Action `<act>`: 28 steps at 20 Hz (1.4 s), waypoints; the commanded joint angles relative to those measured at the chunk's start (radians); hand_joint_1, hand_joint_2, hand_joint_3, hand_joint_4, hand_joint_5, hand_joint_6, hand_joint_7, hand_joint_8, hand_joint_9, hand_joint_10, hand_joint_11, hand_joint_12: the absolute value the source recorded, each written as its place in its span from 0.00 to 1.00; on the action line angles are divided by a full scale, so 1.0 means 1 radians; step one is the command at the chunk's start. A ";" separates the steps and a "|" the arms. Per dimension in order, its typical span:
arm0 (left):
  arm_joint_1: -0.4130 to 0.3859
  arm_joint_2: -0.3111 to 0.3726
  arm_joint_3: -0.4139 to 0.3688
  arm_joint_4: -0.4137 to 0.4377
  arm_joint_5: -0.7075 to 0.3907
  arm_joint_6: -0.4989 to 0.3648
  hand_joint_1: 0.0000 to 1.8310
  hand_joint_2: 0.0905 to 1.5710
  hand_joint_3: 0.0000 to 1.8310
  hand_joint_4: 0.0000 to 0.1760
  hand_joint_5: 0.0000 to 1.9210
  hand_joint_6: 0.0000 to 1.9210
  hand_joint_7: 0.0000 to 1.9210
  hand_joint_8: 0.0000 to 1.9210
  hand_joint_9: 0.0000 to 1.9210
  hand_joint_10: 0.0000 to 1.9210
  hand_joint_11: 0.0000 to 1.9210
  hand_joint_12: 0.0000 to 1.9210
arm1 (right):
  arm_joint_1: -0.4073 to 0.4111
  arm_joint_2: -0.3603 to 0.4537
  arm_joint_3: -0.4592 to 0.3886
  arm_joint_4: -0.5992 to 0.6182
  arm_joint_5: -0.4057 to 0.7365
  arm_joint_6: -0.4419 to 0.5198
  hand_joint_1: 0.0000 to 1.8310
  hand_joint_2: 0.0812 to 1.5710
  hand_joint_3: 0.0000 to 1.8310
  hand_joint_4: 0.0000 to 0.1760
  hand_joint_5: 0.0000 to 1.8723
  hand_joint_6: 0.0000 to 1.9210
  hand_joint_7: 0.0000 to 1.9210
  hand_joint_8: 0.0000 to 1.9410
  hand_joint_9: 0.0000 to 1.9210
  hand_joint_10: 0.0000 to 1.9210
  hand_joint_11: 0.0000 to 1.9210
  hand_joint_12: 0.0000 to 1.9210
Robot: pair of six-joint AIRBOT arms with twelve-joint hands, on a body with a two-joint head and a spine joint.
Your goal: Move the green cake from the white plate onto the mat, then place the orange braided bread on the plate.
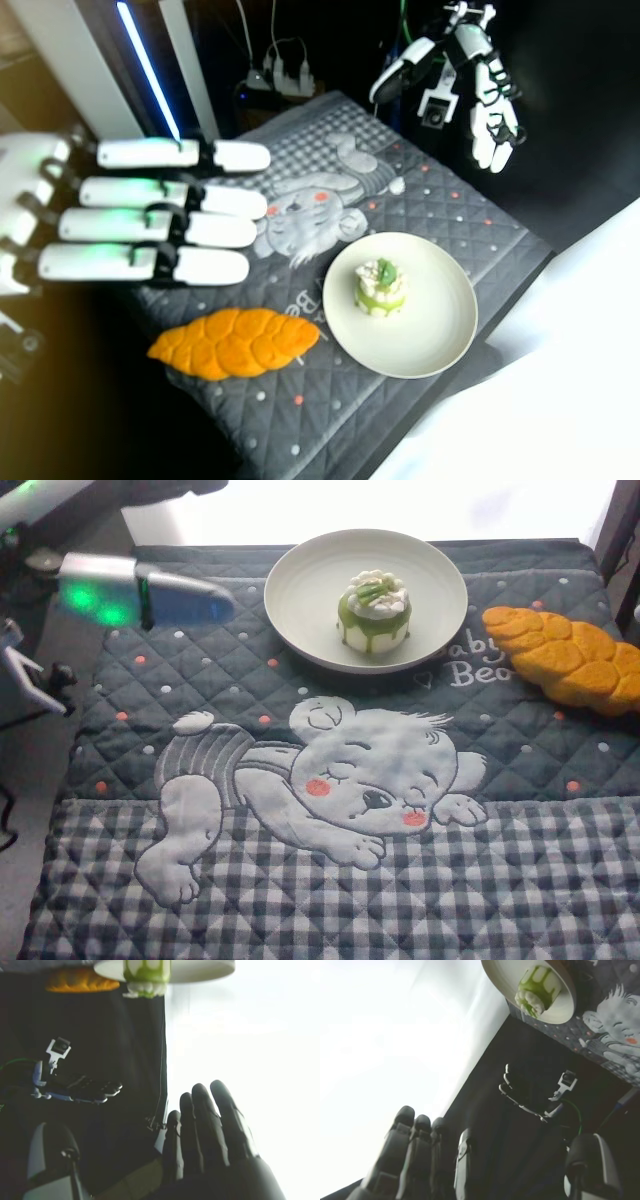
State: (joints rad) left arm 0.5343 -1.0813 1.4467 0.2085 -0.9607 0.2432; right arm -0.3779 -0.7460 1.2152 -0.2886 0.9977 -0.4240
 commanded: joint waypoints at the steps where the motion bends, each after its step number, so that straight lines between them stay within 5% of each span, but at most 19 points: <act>1: -0.018 -0.002 0.006 -0.035 -0.088 -0.006 0.41 0.48 0.00 0.52 0.12 0.00 0.18 0.00 0.20 0.00 0.06 0.28 | 0.013 0.011 0.001 0.059 0.125 -0.001 0.43 0.49 0.01 1.00 0.10 0.00 0.05 0.00 0.04 0.01 0.03 0.04; 3: -0.048 -0.021 0.024 -0.022 -0.047 -0.006 0.39 0.48 0.00 0.50 0.13 0.00 0.21 0.00 0.22 0.01 0.08 0.26 | 0.010 0.008 0.001 0.070 0.126 -0.001 0.41 0.47 0.00 1.00 0.10 0.00 0.05 0.00 0.05 0.01 0.04 0.04; 6: -0.085 -0.054 0.057 0.000 0.021 -0.011 0.41 0.46 0.00 0.66 0.13 0.00 0.22 0.00 0.23 0.00 0.09 0.24 | 0.002 0.009 -0.007 0.082 0.139 -0.001 0.40 0.47 0.00 1.00 0.10 0.00 0.05 0.00 0.05 0.01 0.03 0.04; 10: -0.142 -0.137 0.139 0.089 0.112 -0.091 0.45 0.48 0.00 0.52 0.12 0.00 0.22 0.00 0.22 0.00 0.09 0.21 | -0.046 0.025 -0.020 0.117 0.182 -0.002 0.37 0.51 0.01 0.91 0.09 0.00 0.05 0.00 0.07 0.01 0.06 0.05; 13: -0.188 -0.193 0.185 0.178 0.187 -0.134 0.47 0.48 0.00 0.34 0.13 0.00 0.22 0.00 0.20 0.00 0.09 0.19 | -0.090 0.035 -0.026 0.166 0.222 -0.014 0.35 0.50 0.00 0.99 0.10 0.00 0.07 0.01 0.07 0.00 0.06 0.05; 19: -0.224 -0.295 0.289 0.320 0.297 -0.244 0.43 0.46 0.00 0.34 0.14 0.01 0.22 0.01 0.22 0.00 0.14 0.09 | -0.092 0.032 -0.030 0.168 0.238 -0.020 0.38 0.50 0.00 1.00 0.10 0.00 0.06 0.00 0.06 0.00 0.05 0.04; 23: -0.241 -0.358 0.343 0.372 0.363 -0.269 0.41 0.46 0.00 0.56 0.14 0.01 0.21 0.00 0.22 0.00 0.13 0.09 | -0.092 0.012 -0.025 0.168 0.245 -0.020 0.38 0.49 0.00 1.00 0.11 0.00 0.07 0.00 0.07 0.01 0.06 0.04; 28: -0.260 -0.422 0.403 0.460 0.425 -0.315 0.47 0.44 0.00 0.59 0.15 0.00 0.21 0.00 0.22 0.00 0.14 0.09 | -0.092 -0.015 -0.013 0.167 0.250 -0.020 0.39 0.50 0.00 1.00 0.10 0.00 0.07 0.00 0.08 0.00 0.05 0.03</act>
State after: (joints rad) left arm 0.2897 -1.5116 1.8481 0.7162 -0.4511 -0.0647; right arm -0.4774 -0.7723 1.1965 -0.1688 1.1328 -0.4454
